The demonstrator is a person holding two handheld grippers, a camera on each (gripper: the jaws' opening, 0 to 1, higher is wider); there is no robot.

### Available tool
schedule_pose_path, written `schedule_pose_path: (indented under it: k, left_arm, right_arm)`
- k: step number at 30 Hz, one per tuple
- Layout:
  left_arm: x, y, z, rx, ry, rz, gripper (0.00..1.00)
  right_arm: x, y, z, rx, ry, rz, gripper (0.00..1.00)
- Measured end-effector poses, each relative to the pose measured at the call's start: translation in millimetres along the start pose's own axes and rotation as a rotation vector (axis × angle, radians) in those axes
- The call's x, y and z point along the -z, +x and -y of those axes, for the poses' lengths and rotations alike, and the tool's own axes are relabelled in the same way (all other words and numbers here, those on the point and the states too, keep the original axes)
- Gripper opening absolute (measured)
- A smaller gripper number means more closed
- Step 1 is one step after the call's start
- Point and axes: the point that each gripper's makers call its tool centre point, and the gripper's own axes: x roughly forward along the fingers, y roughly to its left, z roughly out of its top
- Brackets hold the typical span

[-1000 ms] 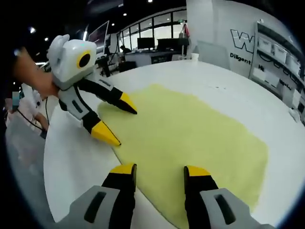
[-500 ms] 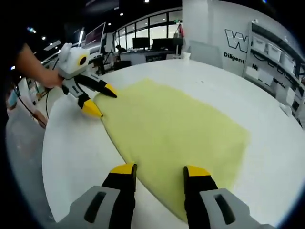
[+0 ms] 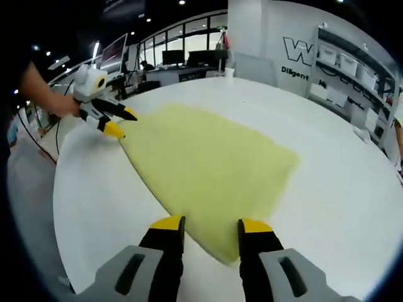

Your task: Fold the garment on the visible template until the final outline fits inside the template.

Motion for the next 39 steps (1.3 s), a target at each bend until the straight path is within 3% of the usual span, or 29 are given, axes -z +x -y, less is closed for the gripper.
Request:
schedule_pose_path:
  k: [5, 10, 18, 30, 39]
  left_arm:
    - [1.5, -0.4, -2.8, -0.008, -0.013, -0.001, 0.56]
    - [2.5, -7.2, -0.1, 0.0, 0.009, -0.007, 0.49]
    - [17.2, -13.3, -3.2, -0.015, 0.047, -0.023, 0.44]
    - [11.3, -7.5, -12.5, -0.024, 0.039, -0.016, 0.44]
    - [-4.1, 10.3, -31.7, -0.035, 0.032, -0.032, 0.45]
  right_arm:
    - [5.0, -1.1, 5.0, 0.017, -0.029, -0.008, 0.23]
    - [6.5, -2.2, 6.1, 0.019, -0.052, -0.025, 0.22]
    - [13.9, -4.4, 8.8, 0.039, -0.007, -0.024, 0.22]
    - [6.6, 3.4, 16.7, 0.047, 0.012, -0.029, 0.2]
    - [-6.3, 18.8, 36.8, 0.073, 0.031, -0.033, 0.2]
